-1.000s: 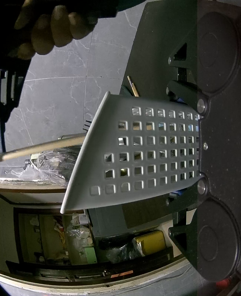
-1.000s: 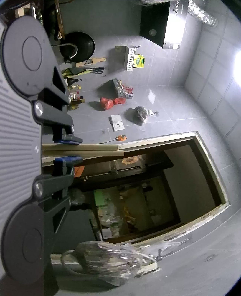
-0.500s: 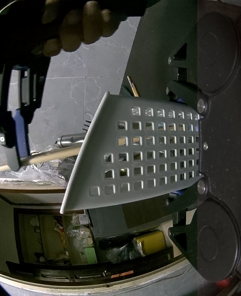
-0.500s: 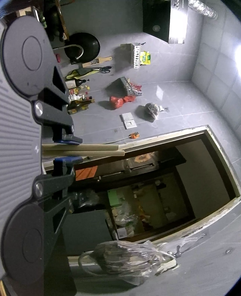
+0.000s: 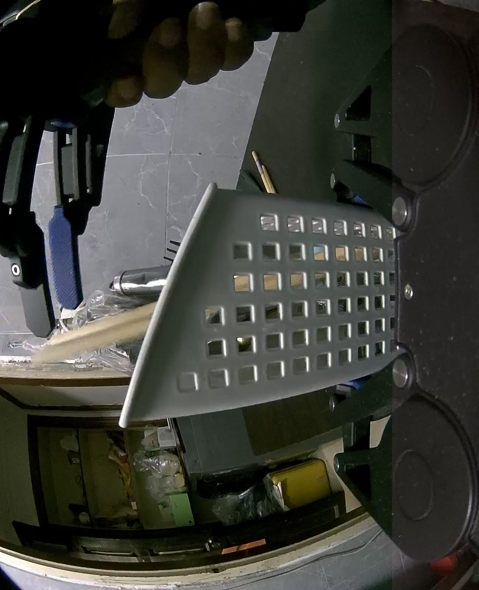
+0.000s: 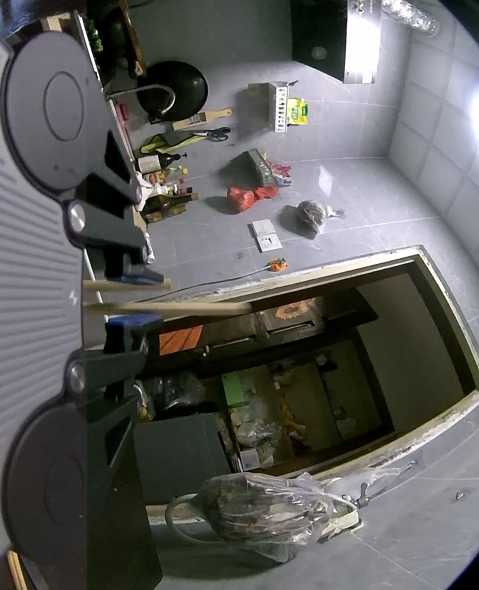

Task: Organize utensils
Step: 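Lower the chopsticks into the basket and open the right tool, then move the open right tool back down to the remaining chopsticks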

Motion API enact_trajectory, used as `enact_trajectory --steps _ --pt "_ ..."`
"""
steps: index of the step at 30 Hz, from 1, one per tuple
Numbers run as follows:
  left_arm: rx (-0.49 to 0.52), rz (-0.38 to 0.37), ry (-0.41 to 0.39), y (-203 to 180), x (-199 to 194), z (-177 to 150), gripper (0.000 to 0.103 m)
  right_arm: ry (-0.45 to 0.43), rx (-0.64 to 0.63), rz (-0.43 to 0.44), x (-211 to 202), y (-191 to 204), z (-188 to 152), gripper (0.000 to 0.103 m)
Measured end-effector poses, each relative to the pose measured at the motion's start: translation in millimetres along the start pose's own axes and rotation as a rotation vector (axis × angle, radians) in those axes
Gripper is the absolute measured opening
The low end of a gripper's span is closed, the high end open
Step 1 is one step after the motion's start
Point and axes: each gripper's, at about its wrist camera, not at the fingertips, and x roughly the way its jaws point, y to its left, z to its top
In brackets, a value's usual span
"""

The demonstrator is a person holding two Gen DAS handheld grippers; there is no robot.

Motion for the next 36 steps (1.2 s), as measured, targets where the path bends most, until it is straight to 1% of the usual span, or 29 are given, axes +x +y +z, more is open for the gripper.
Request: enact_trajectory --steps 1,2,4,5,6,7,8,10,13,16,18,20,22,25,27,30,33,36 --pt "0.0 0.0 0.0 0.6 -0.2 0.4 0.076 0.0 -0.001 -0.001 -0.7 -0.4 -0.3 0.032" --pt "0.0 0.0 0.0 0.5 -0.2 0.4 0.076 -0.001 -0.002 -0.003 -1.7 -0.6 -0.4 0.035" --pt "0.0 0.0 0.0 0.5 -0.1 0.5 0.076 -0.007 0.002 -0.005 -4.6 -1.8 -0.4 0.051" --pt "0.0 0.0 0.0 0.4 -0.1 0.4 0.076 -0.012 0.005 -0.008 -6.8 -2.7 -0.1 0.054" --pt "0.0 0.0 0.0 1.6 -0.7 0.4 0.076 -0.018 0.008 -0.012 -9.4 -3.7 -0.1 0.06" --pt "0.001 0.0 0.001 0.4 -0.1 0.5 0.076 -0.026 0.011 -0.018 -12.4 -5.1 0.2 0.068" --pt "0.001 0.0 0.001 0.3 0.0 0.5 0.076 -0.038 0.013 -0.027 -16.2 -6.8 0.6 0.073" --pt "0.0 0.0 0.0 0.2 0.0 0.4 0.076 -0.061 0.013 -0.06 -24.2 -10.8 1.9 0.092" --pt "0.0 0.0 0.0 0.2 0.0 0.5 0.076 -0.096 0.025 -0.148 -38.5 -21.8 3.6 0.103" --pt "0.0 0.0 -0.001 -2.8 1.9 -0.2 0.076 -0.093 0.077 -0.252 -48.8 -39.1 2.5 0.103" --pt "0.0 0.001 -0.001 -2.8 2.5 -0.4 0.076 -0.064 0.114 -0.341 -51.3 -51.4 -1.1 0.103" --pt "0.0 0.001 -0.001 -3.2 2.7 -0.5 0.076 0.004 0.164 -0.451 -49.1 -66.8 -5.6 0.103" --pt "0.0 0.001 -0.001 -2.8 2.7 -0.5 0.076 0.102 0.225 -0.559 -44.6 -86.9 -14.0 0.103" --pt "0.0 0.0 0.0 -3.2 2.7 -0.5 0.076 0.25 0.313 -0.654 -35.2 -114.5 -29.2 0.103" --pt "0.001 0.0 0.0 -4.8 3.3 -2.1 0.076 0.32 0.36 -0.688 -30.7 -128.0 -40.4 0.103" --pt "-0.001 -0.001 0.002 -5.3 4.9 -2.4 0.076 0.385 0.395 -0.711 -27.2 -140.1 -51.9 0.103" --pt "-0.001 -0.002 0.003 -5.8 6.0 -3.1 0.076 0.448 0.383 -0.71 -21.8 -143.3 -61.0 0.103" --pt "-0.001 -0.001 0.004 -5.8 7.0 -3.2 0.076 0.496 0.333 -0.683 -15.4 -142.5 -66.9 0.103"
